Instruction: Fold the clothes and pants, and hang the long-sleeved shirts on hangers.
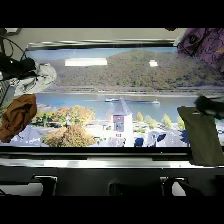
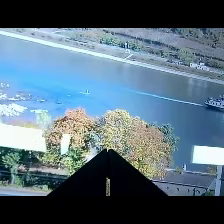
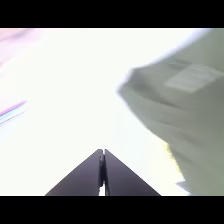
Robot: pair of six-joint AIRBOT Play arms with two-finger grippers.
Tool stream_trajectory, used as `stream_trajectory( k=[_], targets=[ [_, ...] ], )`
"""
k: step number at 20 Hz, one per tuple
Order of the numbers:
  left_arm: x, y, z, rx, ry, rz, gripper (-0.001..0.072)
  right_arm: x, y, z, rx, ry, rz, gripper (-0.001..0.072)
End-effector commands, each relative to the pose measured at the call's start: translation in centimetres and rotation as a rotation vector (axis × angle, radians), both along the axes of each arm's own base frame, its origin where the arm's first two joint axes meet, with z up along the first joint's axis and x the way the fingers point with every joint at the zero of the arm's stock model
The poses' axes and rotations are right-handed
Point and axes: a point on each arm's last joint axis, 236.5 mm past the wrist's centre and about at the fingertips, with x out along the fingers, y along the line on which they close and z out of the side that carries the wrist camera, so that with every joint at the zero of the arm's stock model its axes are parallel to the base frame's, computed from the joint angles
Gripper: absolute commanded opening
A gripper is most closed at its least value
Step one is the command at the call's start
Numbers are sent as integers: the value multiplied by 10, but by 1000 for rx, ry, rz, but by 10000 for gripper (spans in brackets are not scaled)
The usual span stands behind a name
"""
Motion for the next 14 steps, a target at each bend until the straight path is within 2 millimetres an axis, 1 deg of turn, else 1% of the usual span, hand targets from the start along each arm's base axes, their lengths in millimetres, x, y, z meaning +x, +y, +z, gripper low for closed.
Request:
stream_trajectory(
  k=[1,3,4,6,7,9,11,14],
  targets=[
    [-7,-3,20,74,-85,-123,14,18,114,14,-97,-94,351,31],
    [-19,-3,21,90,-103,-142,14,8,155,11,-104,-81,465,30],
    [-26,-3,19,89,-110,-135,14,2,171,9,-101,-75,509,30],
    [-37,-1,15,95,-137,-119,14,-4,188,8,-96,-66,554,31],
    [-40,0,15,96,-160,-105,15,-6,193,8,-91,-68,564,31],
    [-48,0,16,100,-173,-101,16,-6,193,8,-91,-68,564,32],
    [-56,-1,14,99,-145,-109,18,-5,191,8,-96,-68,562,32],
    [-54,-1,10,96,-135,-109,17,-5,191,8,-98,-68,562,32]
  ],
)
